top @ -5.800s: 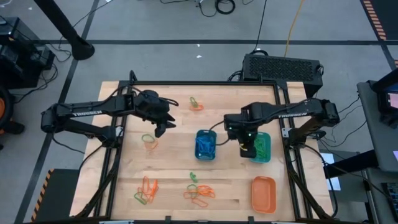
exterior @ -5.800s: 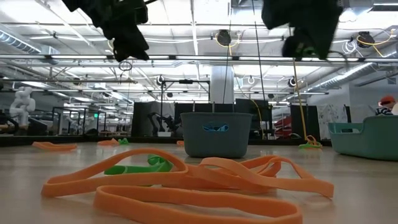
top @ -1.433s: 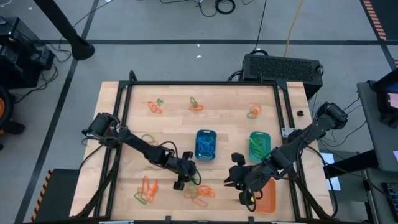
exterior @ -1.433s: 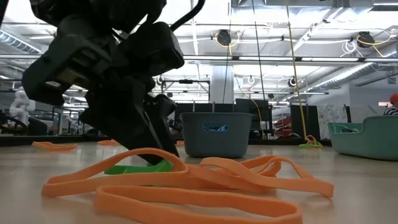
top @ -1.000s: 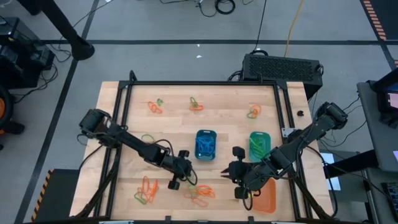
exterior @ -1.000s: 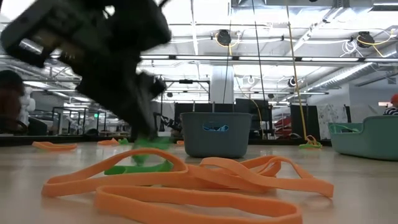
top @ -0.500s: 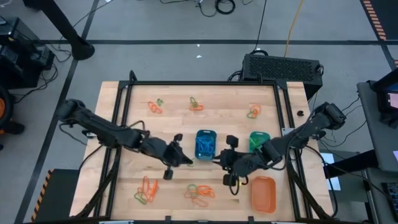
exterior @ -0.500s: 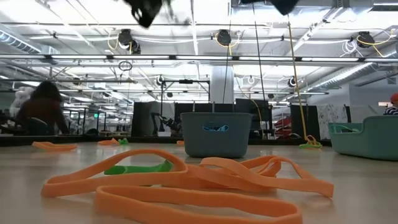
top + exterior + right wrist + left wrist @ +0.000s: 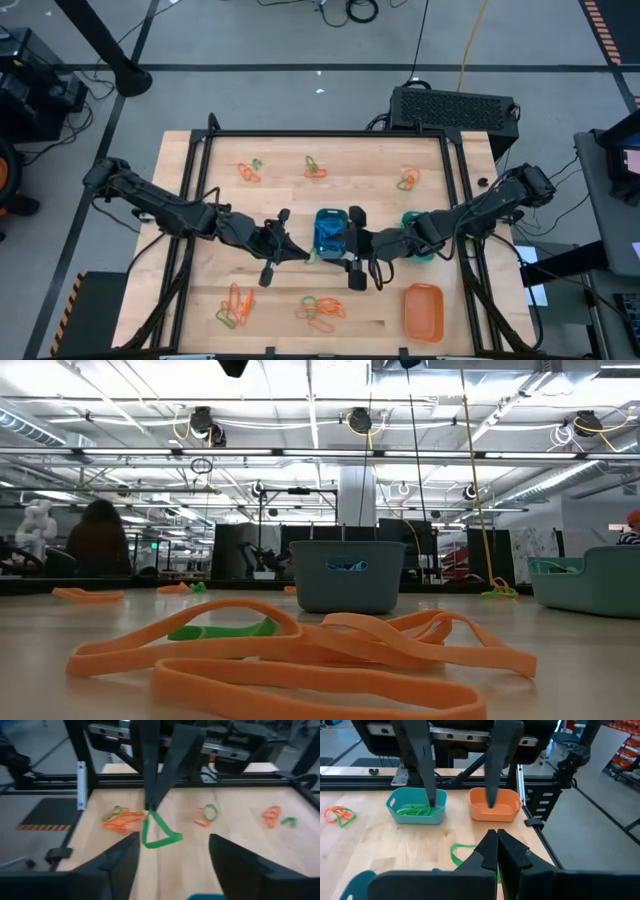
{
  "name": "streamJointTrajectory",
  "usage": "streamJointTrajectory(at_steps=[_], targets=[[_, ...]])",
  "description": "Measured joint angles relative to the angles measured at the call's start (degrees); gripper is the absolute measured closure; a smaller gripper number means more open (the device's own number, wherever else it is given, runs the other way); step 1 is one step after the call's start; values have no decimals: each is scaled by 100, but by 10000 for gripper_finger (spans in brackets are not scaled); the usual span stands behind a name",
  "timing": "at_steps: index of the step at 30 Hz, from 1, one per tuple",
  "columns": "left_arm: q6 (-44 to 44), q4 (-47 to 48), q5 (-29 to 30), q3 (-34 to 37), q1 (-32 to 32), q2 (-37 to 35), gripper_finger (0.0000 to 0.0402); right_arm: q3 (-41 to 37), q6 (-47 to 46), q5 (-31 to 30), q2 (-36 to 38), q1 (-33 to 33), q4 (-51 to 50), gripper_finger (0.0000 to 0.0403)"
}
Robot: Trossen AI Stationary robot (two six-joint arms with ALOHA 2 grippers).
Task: Sort rubber bands into baskets
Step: Put the green rubberband into the light blue bin
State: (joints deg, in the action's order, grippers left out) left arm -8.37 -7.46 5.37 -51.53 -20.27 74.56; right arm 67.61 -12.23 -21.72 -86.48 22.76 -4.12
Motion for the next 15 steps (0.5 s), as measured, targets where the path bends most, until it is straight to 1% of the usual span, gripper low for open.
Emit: streamJointTrajectory(at_steps=[2,4,7,10,13,15], targets=[[-20,-36,11,0,0,-1,400,0,-50,224,-57,-79,96,157],[-20,-100,51,0,0,-2,400,0,-55,312,-153,-122,177,136],[-23,-138,121,0,18,-2,400,0,61,426,-332,-215,462,113],[-36,-149,124,0,44,-2,401,0,334,407,-485,-260,776,104],[-31,-149,124,0,44,-2,401,0,491,449,-623,-303,1030,104],[-29,-148,124,0,44,-2,401,0,493,678,-705,-369,1111,104]])
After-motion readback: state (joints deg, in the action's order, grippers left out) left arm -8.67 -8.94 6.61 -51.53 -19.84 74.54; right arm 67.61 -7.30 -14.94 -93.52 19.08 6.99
